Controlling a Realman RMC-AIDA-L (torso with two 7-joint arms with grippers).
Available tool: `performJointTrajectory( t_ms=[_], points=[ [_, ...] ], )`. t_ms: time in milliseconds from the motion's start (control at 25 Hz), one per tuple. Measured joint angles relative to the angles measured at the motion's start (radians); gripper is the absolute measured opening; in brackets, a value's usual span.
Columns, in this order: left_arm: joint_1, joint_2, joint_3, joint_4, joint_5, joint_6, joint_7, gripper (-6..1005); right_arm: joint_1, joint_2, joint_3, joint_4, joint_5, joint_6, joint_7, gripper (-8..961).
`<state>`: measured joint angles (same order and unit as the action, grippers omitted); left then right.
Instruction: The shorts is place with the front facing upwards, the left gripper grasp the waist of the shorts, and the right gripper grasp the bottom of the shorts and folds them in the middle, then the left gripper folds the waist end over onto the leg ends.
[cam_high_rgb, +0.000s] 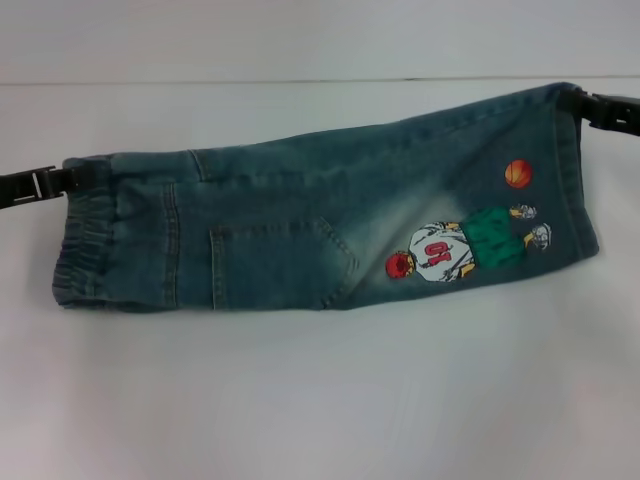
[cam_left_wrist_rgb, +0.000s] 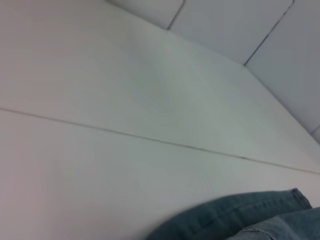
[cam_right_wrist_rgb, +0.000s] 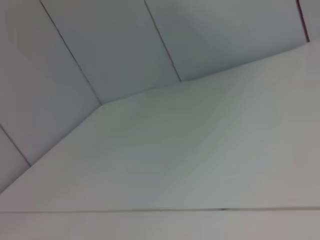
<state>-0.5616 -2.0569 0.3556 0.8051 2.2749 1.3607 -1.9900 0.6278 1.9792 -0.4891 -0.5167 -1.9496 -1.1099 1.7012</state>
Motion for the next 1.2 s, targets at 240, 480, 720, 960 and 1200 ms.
performJointTrajectory(
  t_ms=[240,480,720,960,1200],
  points=[
    [-0.001,0.003,0.0,-0.008,-0.025,-0.012,0.015,128,0.036,0.001,-0.019,0.001,-0.004,0.045,-0.012,43],
    [0.001,-0.001,0.0,-0.008,-0.029,-0.038,0.018,130,0.067,0.006,-0.074,0.021,-0.005,0.124,-0.006,43],
    [-0.004,-0.003,0.0,-0.03,-0.03,-0.076,0.028,132,0.096,0.02,-0.089,0.064,-0.004,0.217,-0.009,44],
    [-0.007,-0.016,0.01,-0.034,-0.031,-0.1,0.044,134,0.123,0.046,-0.126,0.067,-0.005,0.286,-0.012,43],
    [-0.007,-0.031,0.013,-0.034,-0.042,-0.135,0.062,136,0.147,0.062,-0.145,0.067,-0.002,0.349,-0.014,43]
  ],
)
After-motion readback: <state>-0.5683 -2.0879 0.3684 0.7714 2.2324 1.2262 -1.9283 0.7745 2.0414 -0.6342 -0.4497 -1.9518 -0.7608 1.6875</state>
